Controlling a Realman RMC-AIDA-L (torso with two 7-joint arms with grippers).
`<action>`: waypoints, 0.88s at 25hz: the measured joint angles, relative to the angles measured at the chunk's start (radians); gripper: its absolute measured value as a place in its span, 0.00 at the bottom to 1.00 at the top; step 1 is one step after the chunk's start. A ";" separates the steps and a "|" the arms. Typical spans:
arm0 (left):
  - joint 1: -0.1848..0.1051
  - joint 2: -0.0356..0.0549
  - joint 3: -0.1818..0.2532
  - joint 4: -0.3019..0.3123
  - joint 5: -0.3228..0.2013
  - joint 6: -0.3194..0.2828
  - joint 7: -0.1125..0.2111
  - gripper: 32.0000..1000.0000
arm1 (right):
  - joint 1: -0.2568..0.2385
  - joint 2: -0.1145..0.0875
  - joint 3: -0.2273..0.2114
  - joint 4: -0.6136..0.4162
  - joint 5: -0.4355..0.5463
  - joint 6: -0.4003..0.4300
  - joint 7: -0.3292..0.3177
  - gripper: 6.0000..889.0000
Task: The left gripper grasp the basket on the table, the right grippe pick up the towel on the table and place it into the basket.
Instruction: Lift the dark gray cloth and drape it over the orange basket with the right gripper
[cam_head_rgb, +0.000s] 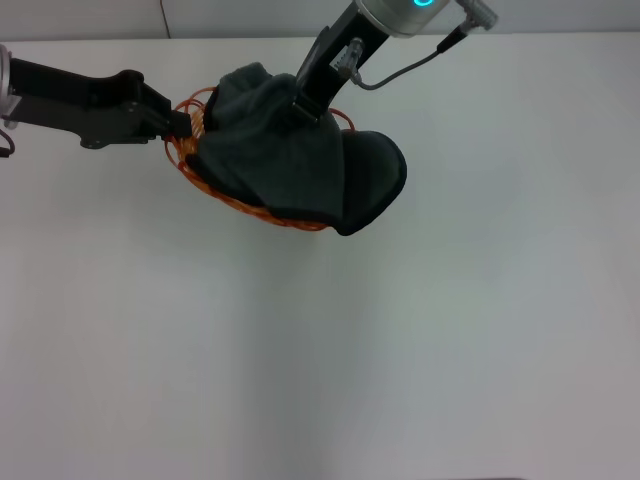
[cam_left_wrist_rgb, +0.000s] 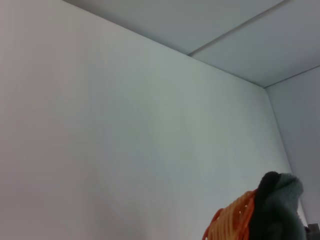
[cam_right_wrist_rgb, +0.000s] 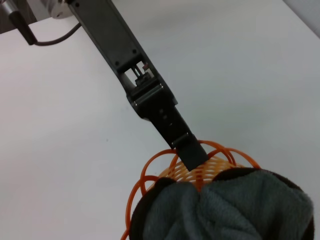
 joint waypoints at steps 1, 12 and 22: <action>0.000 0.0000 0.000 0.000 0.000 0.000 0.000 0.07 | 0.000 0.000 0.000 -0.002 0.000 -0.001 0.000 0.07; 0.000 -0.0001 0.000 -0.001 0.003 0.000 0.002 0.07 | 0.000 0.000 0.006 -0.009 0.003 -0.011 -0.010 0.23; 0.004 -0.0001 0.000 -0.001 0.005 0.000 0.004 0.07 | -0.003 0.000 -0.002 -0.042 0.030 -0.044 -0.029 0.67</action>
